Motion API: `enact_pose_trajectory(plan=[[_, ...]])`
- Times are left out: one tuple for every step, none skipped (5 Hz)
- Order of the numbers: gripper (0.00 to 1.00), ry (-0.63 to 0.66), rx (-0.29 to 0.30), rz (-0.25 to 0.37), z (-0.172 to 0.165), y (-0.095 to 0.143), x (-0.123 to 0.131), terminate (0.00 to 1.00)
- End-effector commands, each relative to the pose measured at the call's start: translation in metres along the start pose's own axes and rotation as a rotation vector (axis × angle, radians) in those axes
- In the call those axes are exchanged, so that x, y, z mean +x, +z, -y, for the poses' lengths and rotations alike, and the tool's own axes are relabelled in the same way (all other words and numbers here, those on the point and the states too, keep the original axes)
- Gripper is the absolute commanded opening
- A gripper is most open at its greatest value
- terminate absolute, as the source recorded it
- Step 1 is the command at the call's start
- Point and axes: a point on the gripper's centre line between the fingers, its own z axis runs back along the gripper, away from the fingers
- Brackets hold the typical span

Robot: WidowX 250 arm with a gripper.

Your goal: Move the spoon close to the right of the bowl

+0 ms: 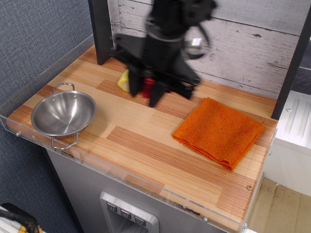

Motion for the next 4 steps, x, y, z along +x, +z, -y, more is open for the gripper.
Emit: enact_pose_trajectory(plan=[[0.00,0.071,0.014,-0.019,-0.039,-0.014,-0.008,0.00],[0.00,0.098,0.016,-0.033,-0.055,-0.024,-0.010,0.00],[0.00,0.120,0.009,-0.057,-0.069,-0.038,-0.012,0.00],[0.00,0.140,-0.004,-0.087,-0.082,-0.054,-0.015,0.00]])
